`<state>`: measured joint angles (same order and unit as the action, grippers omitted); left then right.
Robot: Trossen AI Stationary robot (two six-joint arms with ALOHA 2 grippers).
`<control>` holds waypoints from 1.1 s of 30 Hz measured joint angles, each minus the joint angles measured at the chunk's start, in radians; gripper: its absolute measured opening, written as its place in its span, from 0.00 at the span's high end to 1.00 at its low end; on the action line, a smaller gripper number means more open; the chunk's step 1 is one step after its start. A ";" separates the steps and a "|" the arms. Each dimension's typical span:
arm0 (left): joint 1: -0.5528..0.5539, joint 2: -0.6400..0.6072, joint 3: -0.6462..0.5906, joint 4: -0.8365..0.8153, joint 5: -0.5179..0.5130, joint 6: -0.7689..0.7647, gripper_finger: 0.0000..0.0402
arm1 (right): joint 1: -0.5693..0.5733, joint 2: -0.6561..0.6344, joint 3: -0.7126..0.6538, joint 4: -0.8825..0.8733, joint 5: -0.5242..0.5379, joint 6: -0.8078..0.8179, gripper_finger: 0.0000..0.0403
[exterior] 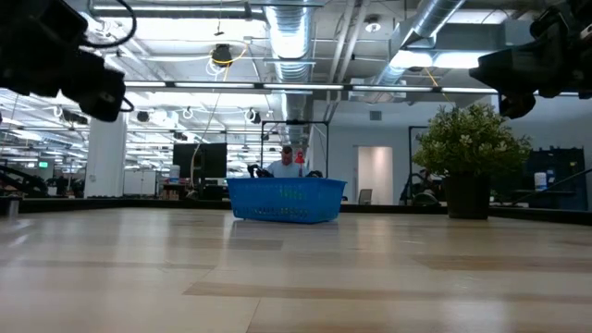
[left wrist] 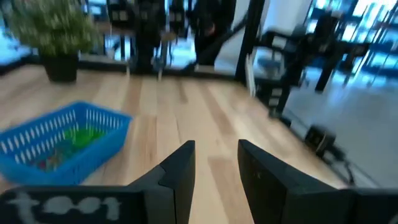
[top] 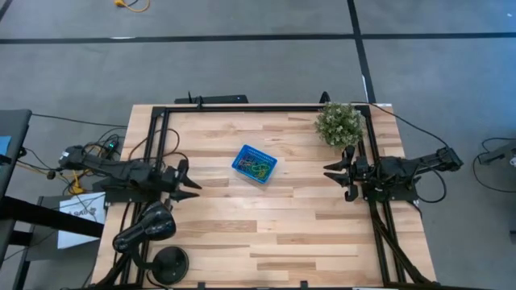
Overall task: Pick and place items into bin
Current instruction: Return to Home Position
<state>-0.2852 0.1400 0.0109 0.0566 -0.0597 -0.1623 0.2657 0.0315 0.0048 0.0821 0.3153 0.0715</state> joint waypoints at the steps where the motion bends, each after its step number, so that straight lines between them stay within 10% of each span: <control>1: 0.000 -0.025 0.000 -0.002 0.000 0.000 0.73 | 0.000 0.000 0.000 0.000 0.000 0.000 0.76; 33: 0.001 -0.133 0.011 -0.048 -0.002 0.009 0.73 | 0.000 0.000 0.000 0.000 0.000 0.000 0.76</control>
<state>-0.2844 0.0074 0.0216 0.0082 -0.0612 -0.1532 0.2657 0.0319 0.0044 0.0818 0.3153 0.0715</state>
